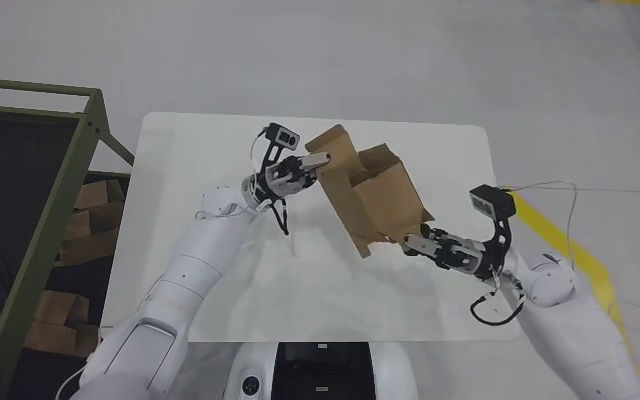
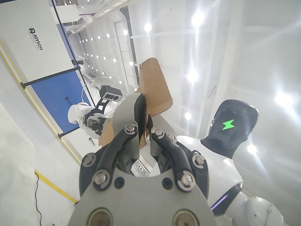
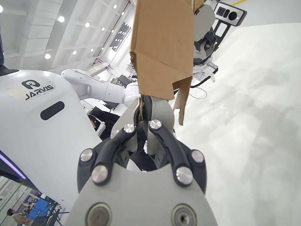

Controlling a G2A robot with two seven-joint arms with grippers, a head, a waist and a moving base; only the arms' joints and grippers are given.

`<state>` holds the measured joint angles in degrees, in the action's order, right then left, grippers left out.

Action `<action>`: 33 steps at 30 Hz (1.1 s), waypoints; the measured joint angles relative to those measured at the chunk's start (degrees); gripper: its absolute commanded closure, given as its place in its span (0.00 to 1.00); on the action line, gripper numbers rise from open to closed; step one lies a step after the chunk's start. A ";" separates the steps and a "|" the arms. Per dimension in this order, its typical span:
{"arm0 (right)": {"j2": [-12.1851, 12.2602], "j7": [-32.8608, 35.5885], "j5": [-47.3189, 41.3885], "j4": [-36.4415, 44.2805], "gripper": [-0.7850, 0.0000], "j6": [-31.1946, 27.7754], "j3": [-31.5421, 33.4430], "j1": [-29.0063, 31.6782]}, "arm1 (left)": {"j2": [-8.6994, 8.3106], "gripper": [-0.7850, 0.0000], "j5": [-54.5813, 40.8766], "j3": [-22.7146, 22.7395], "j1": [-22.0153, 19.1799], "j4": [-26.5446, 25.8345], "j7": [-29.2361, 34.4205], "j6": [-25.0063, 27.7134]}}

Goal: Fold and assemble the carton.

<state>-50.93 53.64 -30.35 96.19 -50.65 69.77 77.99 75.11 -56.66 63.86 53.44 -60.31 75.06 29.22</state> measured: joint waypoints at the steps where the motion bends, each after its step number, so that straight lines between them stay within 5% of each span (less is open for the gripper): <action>1: 0.18 -0.11 -0.18 0.06 1.00 -0.11 -0.17 -0.02 | 0.07 1.00 0.04 -0.04 -0.01 0.08 0.00 0.00; 6: 0.95 0.06 -0.60 0.63 1.00 0.06 -1.20 -0.36 | 0.31 1.00 0.20 -0.04 -0.10 0.49 -0.01 0.01; 8: 1.32 0.18 -0.58 0.99 1.00 0.18 -1.73 -0.58 | 0.41 0.69 0.24 0.02 -0.16 0.75 -0.16 0.07; 10: 1.70 0.06 -0.69 1.12 1.00 0.06 -2.18 -0.77 | 0.49 0.57 0.30 0.10 -0.24 1.02 -0.43 0.06; 26: 4.82 -0.53 -0.19 1.27 1.00 -0.53 -5.01 -2.32 | 0.17 0.44 3.27 3.06 -0.15 1.98 -1.32 1.32; 33: 6.65 -1.96 2.27 1.78 1.00 -1.97 -6.36 -2.82 | -1.78 0.19 10.65 7.72 1.56 0.10 -1.10 1.11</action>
<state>-44.28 51.69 -28.08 97.97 -52.61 63.41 75.17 73.32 -46.01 71.59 55.00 -60.21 73.96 30.33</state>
